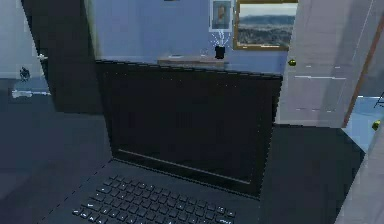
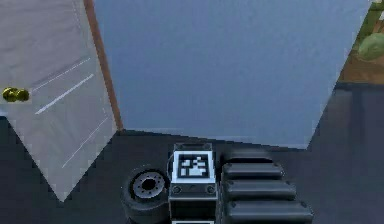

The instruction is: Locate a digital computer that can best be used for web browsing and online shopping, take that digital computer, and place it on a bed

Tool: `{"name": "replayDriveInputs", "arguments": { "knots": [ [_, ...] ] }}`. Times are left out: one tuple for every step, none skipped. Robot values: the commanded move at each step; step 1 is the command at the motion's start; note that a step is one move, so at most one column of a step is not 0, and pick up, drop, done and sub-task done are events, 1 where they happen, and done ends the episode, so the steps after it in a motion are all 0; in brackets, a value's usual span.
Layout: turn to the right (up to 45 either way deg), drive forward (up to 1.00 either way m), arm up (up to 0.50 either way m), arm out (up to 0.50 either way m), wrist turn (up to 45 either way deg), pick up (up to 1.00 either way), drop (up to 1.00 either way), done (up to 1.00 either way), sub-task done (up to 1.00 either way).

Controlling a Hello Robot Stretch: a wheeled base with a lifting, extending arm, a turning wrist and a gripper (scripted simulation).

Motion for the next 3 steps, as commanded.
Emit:
{"name": "replayDriveInputs", "arguments": {
  "knots": [
    [12.0, 0.0, 0.0, 0.0, 0.0, 0.0, 0.0, 0.0, 0.0],
    [0.0, 0.2, 0.0, 0.0, 0.0, 0.0, 0.0, 0.0, 0.0],
    [-45.0, 0.0, 0.0, 0.0, 0.0, 0.0, 0.0, 0.0, 0.0]
  ]
}}
